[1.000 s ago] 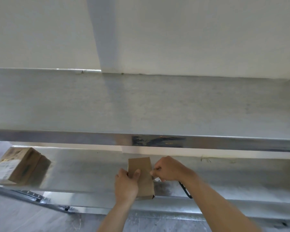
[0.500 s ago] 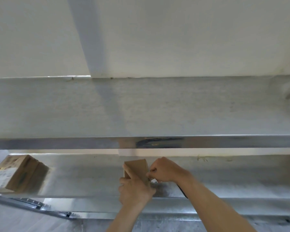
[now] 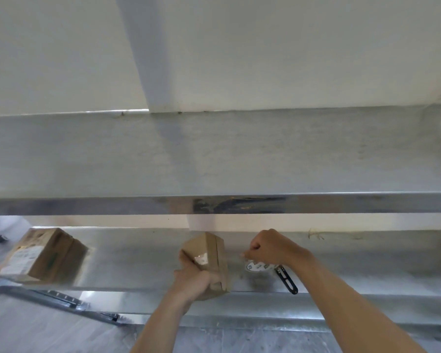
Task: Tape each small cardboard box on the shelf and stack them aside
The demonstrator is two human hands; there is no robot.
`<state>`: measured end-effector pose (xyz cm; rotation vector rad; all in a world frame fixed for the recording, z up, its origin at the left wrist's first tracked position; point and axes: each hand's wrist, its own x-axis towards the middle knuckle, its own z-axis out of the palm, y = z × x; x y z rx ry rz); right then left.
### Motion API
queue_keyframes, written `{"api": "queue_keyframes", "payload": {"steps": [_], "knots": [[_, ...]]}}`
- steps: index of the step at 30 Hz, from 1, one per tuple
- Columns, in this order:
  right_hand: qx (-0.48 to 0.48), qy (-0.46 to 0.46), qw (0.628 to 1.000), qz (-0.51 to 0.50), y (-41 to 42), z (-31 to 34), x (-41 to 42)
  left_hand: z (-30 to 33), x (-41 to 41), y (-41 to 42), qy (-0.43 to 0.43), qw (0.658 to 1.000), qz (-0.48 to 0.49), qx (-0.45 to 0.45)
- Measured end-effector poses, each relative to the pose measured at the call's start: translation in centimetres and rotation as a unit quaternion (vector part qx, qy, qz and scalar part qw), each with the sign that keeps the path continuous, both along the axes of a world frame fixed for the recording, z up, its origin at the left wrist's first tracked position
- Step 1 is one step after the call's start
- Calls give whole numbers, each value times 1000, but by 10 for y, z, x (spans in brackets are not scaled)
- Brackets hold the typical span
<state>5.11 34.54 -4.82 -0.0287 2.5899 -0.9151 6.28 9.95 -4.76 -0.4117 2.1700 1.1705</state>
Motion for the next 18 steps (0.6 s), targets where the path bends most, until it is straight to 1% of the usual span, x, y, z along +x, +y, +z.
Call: {"api": "queue_keyframes", "payload": {"steps": [3,8,11,15,18], "knots": [[9,3,1000,11,-9,-2,-2,0,0,-17,-4,997,12,76],[7,6,1000,16,-40,-6,-8,-3,-1,-40,-53,986,33,152],[27,13,999,22,-57,-9,-12,-7,-2,-51,-59,979,39,189],[46,14,998,26,-70,-8,-17,-10,-7,-62,-73,974,20,212],[45,15,999,26,-75,-5,-17,-3,-13,-74,-64,981,-35,181]]}}
